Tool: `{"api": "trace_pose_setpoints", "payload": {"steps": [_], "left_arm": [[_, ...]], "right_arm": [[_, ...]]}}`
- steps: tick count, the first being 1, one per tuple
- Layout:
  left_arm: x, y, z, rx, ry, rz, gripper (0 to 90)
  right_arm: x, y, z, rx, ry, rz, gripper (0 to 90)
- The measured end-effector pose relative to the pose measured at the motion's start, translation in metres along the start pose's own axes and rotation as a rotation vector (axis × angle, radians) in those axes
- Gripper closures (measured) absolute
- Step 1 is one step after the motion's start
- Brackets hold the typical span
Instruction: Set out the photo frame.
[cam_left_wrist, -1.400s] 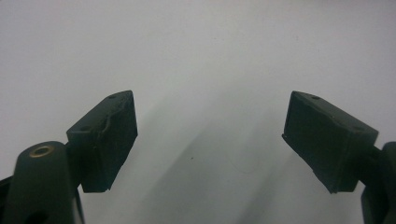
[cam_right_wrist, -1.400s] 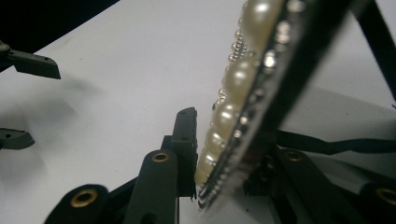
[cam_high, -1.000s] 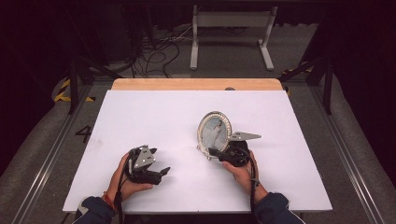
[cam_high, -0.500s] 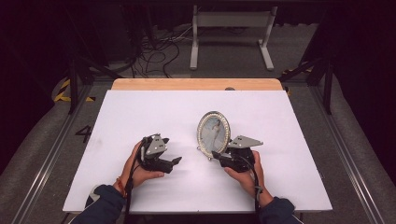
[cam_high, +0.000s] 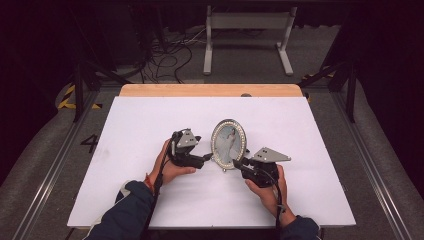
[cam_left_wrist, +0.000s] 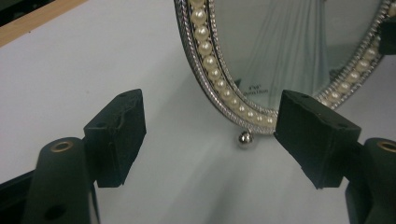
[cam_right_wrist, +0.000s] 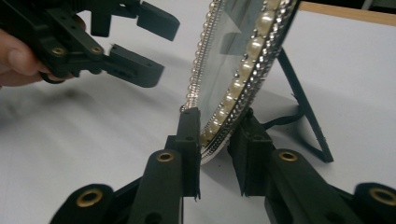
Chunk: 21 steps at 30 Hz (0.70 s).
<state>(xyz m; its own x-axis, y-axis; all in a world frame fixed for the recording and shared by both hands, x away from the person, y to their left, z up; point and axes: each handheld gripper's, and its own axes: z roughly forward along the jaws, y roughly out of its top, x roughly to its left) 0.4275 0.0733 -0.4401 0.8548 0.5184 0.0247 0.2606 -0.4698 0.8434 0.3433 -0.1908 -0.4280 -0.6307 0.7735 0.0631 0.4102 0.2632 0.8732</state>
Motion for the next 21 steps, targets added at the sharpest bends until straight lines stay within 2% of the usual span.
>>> {"api": "trace_pose_setpoints", "payload": {"steps": [3,5,9,11,16,21], "left_arm": [[0.002,0.002,0.009,0.001,-0.016,-0.019,28.7],[0.002,0.002,0.013,0.005,-0.041,-0.027,30.2],[-0.003,0.005,0.017,0.006,-0.093,-0.007,36.8],[-0.004,0.005,0.018,0.012,-0.089,-0.009,38.3],[-0.001,0.002,0.016,0.032,-0.128,-0.023,41.3],[0.001,-0.001,0.013,0.037,-0.133,-0.024,43.6]], "right_arm": [[0.001,-0.001,-0.001,-0.003,-0.006,-0.003,75.2],[0.001,-0.001,-0.002,-0.003,-0.007,-0.004,75.3],[0.001,-0.001,-0.002,-0.004,-0.007,0.000,75.5],[0.001,-0.001,-0.002,-0.004,-0.009,0.001,75.5],[0.001,-0.001,0.000,0.000,-0.011,0.006,75.4],[-0.001,-0.001,0.000,-0.001,-0.001,0.023,75.7]]}}
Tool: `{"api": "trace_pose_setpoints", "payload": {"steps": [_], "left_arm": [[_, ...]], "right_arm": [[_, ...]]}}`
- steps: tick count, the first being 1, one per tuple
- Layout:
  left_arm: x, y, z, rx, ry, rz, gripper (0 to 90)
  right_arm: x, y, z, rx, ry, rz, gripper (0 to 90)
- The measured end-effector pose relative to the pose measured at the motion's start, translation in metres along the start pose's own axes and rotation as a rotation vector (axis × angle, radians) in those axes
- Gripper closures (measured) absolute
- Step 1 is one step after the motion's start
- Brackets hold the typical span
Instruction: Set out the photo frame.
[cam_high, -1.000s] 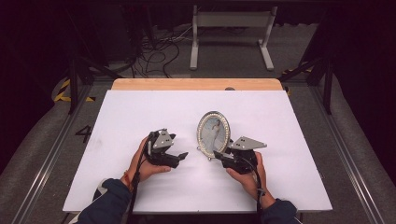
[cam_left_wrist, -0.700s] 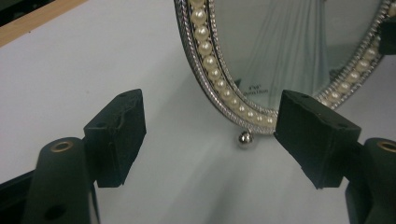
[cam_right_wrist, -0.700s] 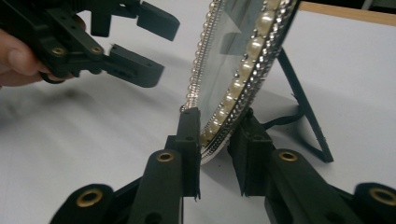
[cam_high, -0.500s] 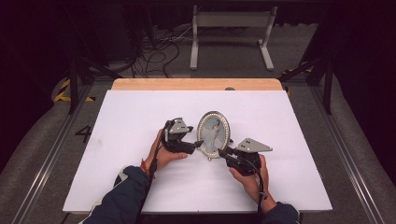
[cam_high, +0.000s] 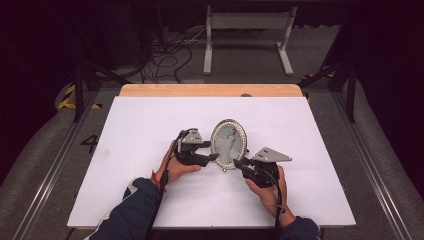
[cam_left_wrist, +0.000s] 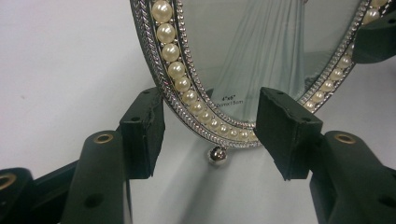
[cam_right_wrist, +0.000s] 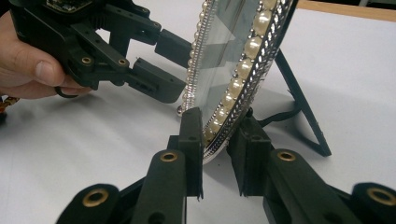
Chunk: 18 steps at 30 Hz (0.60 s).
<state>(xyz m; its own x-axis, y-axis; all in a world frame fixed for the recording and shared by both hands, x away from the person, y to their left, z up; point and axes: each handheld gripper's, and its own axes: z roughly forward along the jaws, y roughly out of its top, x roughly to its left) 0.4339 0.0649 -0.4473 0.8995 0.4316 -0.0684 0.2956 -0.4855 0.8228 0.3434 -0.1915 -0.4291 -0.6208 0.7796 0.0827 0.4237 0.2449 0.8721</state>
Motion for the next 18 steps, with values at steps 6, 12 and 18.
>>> {"api": "trace_pose_setpoints", "payload": {"steps": [6,12,18], "left_arm": [[0.002,0.002,-0.007,-0.070,0.070,-0.031,39.4],[0.005,0.003,-0.006,-0.108,0.077,-0.046,43.1],[0.003,0.007,-0.003,-0.106,0.054,-0.020,49.2]], "right_arm": [[0.002,0.001,-0.003,-0.010,-0.017,-0.013,73.0],[0.003,0.001,-0.008,-0.020,-0.024,-0.011,70.2],[0.003,0.000,-0.012,-0.007,-0.037,-0.005,62.5]]}}
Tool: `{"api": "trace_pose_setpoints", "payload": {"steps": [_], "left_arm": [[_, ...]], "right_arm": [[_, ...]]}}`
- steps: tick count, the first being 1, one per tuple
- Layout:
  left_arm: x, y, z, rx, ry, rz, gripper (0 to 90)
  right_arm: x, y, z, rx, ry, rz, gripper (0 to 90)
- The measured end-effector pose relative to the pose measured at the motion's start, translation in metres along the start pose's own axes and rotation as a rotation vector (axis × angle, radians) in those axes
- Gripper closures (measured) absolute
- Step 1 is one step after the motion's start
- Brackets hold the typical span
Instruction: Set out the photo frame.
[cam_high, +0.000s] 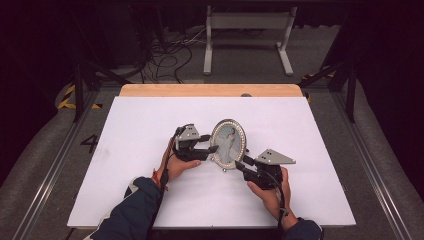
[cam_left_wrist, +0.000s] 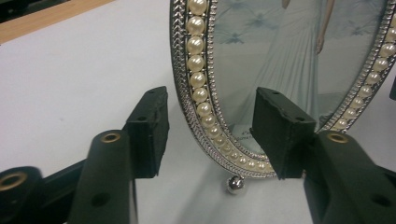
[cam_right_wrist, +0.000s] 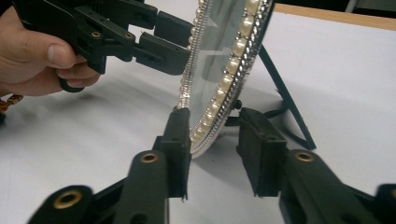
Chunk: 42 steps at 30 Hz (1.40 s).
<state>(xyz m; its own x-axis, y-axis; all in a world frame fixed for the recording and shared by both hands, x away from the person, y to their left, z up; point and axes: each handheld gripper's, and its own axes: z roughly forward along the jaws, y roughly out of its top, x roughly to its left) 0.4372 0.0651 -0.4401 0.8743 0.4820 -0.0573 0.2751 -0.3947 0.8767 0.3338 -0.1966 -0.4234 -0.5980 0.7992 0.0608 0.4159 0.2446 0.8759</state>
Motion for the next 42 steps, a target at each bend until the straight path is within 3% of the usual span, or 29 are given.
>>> {"api": "trace_pose_setpoints", "payload": {"steps": [3,11,20,30,39,42], "left_arm": [[-0.001,0.001,0.002,0.012,0.005,0.001,51.3],[0.003,-0.001,0.000,0.025,-0.010,-0.005,58.8],[0.002,-0.004,-0.007,0.013,-0.041,-0.027,55.4],[-0.001,-0.010,-0.022,0.030,-0.042,-0.014,55.6],[-0.004,-0.015,-0.032,0.050,-0.018,0.024,61.6],[-0.003,-0.016,-0.032,0.053,-0.018,0.017,66.3]], "right_arm": [[0.001,0.000,-0.003,-0.007,-0.013,-0.011,62.8],[0.000,0.002,-0.004,-0.029,-0.024,0.010,75.2],[-0.001,0.005,0.000,-0.024,-0.026,0.014,73.9],[-0.005,0.008,0.004,-0.024,-0.022,0.015,73.7],[-0.007,0.011,0.011,-0.030,-0.018,0.021,72.7],[-0.007,0.011,0.013,-0.030,-0.017,0.018,72.7]]}}
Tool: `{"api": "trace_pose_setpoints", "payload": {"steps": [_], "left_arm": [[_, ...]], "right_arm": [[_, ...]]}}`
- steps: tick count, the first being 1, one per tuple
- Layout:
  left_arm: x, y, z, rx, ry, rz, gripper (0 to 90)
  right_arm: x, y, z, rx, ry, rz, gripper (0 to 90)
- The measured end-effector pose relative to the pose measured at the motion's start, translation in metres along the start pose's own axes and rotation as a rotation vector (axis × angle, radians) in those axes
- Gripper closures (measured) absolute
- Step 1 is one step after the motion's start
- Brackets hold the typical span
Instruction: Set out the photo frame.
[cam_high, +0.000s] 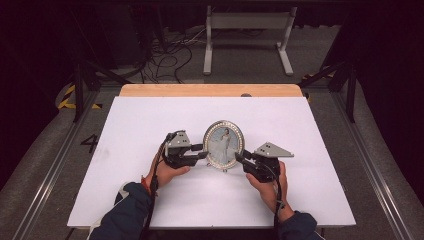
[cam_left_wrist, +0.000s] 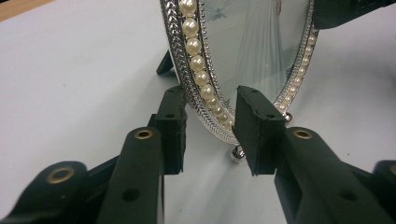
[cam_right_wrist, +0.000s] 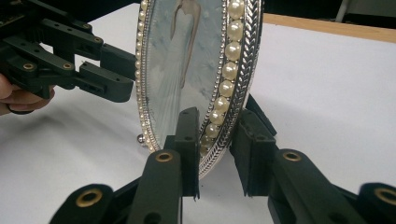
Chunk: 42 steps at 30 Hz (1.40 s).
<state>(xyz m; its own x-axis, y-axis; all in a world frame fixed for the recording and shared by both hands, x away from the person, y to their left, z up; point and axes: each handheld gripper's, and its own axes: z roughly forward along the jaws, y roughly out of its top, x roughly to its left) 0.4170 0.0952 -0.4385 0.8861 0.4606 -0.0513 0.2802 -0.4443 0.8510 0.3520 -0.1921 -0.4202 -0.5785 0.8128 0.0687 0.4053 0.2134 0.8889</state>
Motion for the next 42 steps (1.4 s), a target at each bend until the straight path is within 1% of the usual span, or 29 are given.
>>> {"api": "trace_pose_setpoints", "payload": {"steps": [3,4,5,7,8,9,12,14,15,17,19,22,23,24,26,30,32,33,34,39,40,41,42], "left_arm": [[0.000,-0.001,-0.001,0.006,0.004,0.004,70.8],[0.000,-0.002,-0.001,0.005,0.002,-0.005,71.4],[0.000,-0.002,-0.001,0.006,-0.001,0.001,71.4],[-0.001,-0.003,-0.003,0.011,0.003,0.001,71.5],[-0.002,-0.003,-0.004,0.008,0.005,-0.006,71.9],[-0.003,-0.003,-0.004,0.010,0.008,0.000,71.9],[-0.006,-0.005,-0.007,0.013,0.011,0.001,71.9],[-0.007,-0.006,-0.009,0.014,0.011,-0.001,72.4],[-0.008,-0.006,-0.009,0.017,0.013,0.002,72.4],[-0.011,-0.006,-0.010,0.020,0.031,0.009,72.1],[-0.012,-0.006,-0.011,0.021,0.035,0.012,72.0],[-0.014,-0.009,-0.012,0.026,0.043,0.003,72.7],[-0.013,-0.009,-0.012,0.034,0.052,0.009,72.8],[-0.014,-0.010,-0.012,0.031,0.051,0.006,73.3],[-0.014,-0.010,-0.013,0.035,0.052,0.008,73.7],[-0.015,-0.010,-0.013,0.040,0.051,0.015,73.8],[-0.015,-0.010,-0.013,0.042,0.050,0.012,74.1],[-0.016,-0.010,-0.013,0.047,0.057,0.012,74.1],[-0.018,-0.009,-0.014,0.052,0.065,0.023,73.9],[-0.018,-0.008,-0.013,0.045,0.061,0.018,73.3],[-0.019,-0.008,-0.013,0.048,0.063,0.018,73.2],[-0.019,-0.008,-0.014,0.050,0.071,0.021,72.1],[-0.019,-0.008,-0.014,0.050,0.071,0.021,71.4]], "right_arm": [[0.000,0.000,0.002,0.000,-0.002,-0.003,72.7],[-0.001,0.000,0.002,0.000,0.001,0.000,72.7],[-0.001,0.001,0.003,0.000,0.004,-0.003,72.6],[-0.001,0.001,0.004,0.003,0.010,0.001,72.5],[-0.002,0.001,0.004,0.003,0.011,-0.001,72.4],[-0.002,0.002,0.004,0.006,0.015,-0.005,72.4],[-0.003,0.003,0.005,0.008,0.029,-0.003,72.0],[-0.003,0.003,0.007,0.012,0.030,-0.005,71.5],[-0.003,0.004,0.008,0.013,0.036,-0.014,71.0],[-0.003,0.004,0.008,0.013,0.035,-0.021,70.9],[-0.002,0.005,0.008,0.015,0.033,-0.024,70.9],[-0.001,0.006,0.009,0.017,0.036,-0.041,70.9],[0.000,0.006,0.010,0.019,0.036,-0.048,71.1],[0.002,0.007,0.010,0.019,0.038,-0.057,71.1],[0.003,0.008,0.011,0.022,0.032,-0.068,70.5],[0.002,0.008,0.012,0.025,0.035,-0.073,69.8],[0.004,0.007,0.012,0.028,0.024,-0.091,69.1],[0.004,0.007,0.012,0.028,0.024,-0.091,69.1],[0.005,0.008,0.012,0.033,0.016,-0.102,68.3],[0.003,0.007,0.011,0.043,0.013,-0.104,68.3],[0.003,0.007,0.010,0.043,0.008,-0.110,68.9],[0.005,0.006,0.009,0.045,0.001,-0.130,68.7],[0.005,0.006,0.009,0.045,0.001,-0.130,68.7]]}}
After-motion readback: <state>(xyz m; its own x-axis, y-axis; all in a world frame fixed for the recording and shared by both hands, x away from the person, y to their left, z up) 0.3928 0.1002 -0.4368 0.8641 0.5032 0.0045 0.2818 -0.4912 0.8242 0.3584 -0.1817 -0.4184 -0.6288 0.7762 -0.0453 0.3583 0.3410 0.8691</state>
